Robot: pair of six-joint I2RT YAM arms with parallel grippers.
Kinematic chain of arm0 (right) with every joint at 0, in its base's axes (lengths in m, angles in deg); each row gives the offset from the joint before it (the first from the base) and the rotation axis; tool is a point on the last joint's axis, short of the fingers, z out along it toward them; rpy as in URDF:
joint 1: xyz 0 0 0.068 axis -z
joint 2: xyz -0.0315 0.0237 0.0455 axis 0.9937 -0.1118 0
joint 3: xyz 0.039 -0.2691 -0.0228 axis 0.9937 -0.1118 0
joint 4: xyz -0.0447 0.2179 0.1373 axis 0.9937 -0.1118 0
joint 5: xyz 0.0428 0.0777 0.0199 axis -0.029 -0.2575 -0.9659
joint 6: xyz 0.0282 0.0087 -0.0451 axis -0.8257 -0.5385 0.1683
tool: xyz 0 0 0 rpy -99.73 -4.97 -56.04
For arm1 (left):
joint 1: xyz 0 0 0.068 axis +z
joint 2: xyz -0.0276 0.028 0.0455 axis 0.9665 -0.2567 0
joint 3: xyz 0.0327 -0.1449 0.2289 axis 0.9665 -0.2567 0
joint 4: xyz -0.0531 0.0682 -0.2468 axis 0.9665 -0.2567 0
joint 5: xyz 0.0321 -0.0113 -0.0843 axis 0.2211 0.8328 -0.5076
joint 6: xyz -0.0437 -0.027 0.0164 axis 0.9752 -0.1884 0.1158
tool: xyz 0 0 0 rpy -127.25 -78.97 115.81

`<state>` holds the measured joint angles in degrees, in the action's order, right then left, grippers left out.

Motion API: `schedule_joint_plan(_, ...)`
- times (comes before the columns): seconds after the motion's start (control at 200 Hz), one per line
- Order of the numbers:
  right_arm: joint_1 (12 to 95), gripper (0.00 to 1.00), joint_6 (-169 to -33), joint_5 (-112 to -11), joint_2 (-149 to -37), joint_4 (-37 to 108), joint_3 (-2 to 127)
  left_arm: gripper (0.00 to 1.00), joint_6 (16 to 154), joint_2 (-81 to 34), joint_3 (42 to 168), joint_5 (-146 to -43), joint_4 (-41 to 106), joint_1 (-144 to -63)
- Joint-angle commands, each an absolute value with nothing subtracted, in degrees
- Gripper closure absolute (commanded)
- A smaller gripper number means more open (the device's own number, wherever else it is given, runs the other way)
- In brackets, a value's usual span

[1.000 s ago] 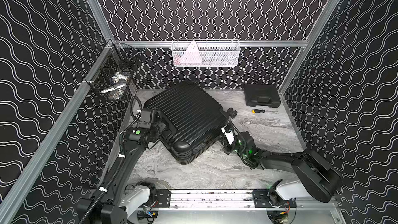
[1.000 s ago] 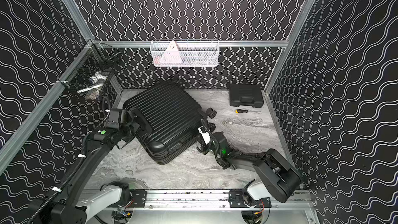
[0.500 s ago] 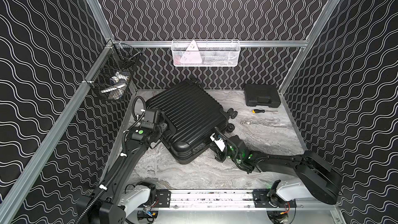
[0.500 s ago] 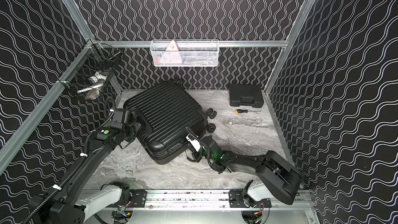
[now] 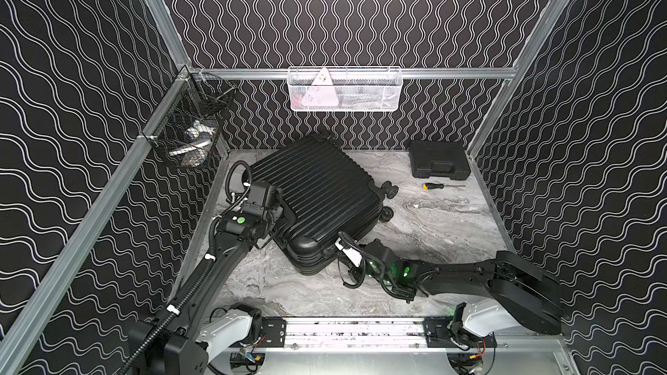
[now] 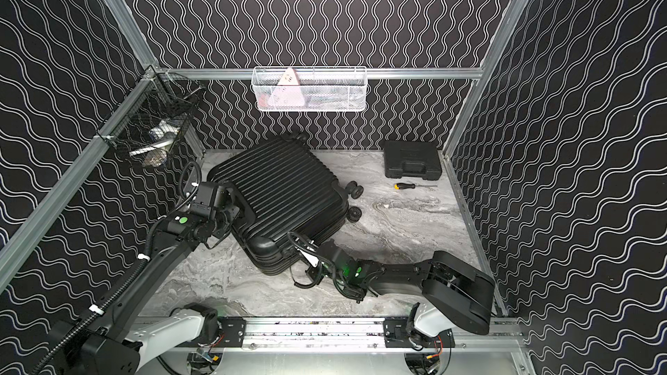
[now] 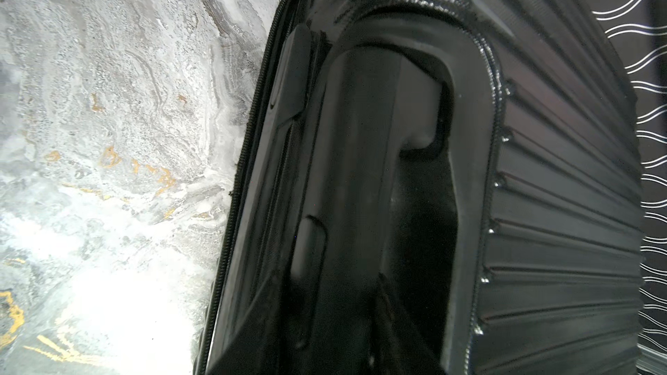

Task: Close the suitcase zippers
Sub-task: Place the suitcase at the center of the board.

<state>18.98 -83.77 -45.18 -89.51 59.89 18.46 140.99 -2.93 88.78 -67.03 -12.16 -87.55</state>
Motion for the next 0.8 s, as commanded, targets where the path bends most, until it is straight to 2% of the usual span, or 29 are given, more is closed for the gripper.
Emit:
schedule_joint_plan(0.0, 15.7, 1.0, -82.9, -53.3, -90.6, 63.9, 20.4, 1.0, 153.5, -3.8, 89.3, -67.4, -1.9, -88.0)
schedule_joint_plan(0.25, 13.4, 1.0, -84.5, -49.1, -93.0, 66.9, 20.4, 0.99, 151.7, -4.6, 89.6, -66.8, -2.0, -88.7)
schedule_joint_plan(0.27, 13.5, 1.0, -84.8, -48.2, -92.7, 66.8, 20.2, 0.89, 150.7, -4.9, 90.1, -66.8, -2.2, -88.7)
schedule_joint_plan(0.32, 13.9, 1.0, -85.2, -46.4, -91.9, 65.8, 20.0, 0.55, 147.6, -6.1, 91.6, -66.9, -3.3, -88.7)
schedule_joint_plan(0.36, 14.5, 1.0, -85.6, -46.0, -91.3, 65.4, 19.7, 0.31, 144.3, -7.2, 92.9, -67.1, -4.4, -88.7)
schedule_joint_plan(0.435, 16.2, 1.0, -87.1, -46.2, -89.8, 66.3, 18.2, 0.02, 137.1, -9.3, 95.8, -67.3, -6.5, -88.7)
schedule_joint_plan(0.646, 23.7, 1.0, -91.5, -49.6, -84.3, 67.5, 13.7, 0.01, 107.1, -14.7, 105.0, -69.3, -9.8, -88.5)
schedule_joint_plan(0.726, 26.9, 1.0, -91.8, -51.2, -82.1, 66.8, 12.1, 0.01, 92.7, -15.1, 107.9, -73.9, -9.4, -88.5)
schedule_joint_plan(0.796, 30.5, 1.0, -92.0, -52.2, -80.0, 64.6, 11.3, 0.01, 79.2, -13.9, 107.9, -82.8, -6.6, -88.5)
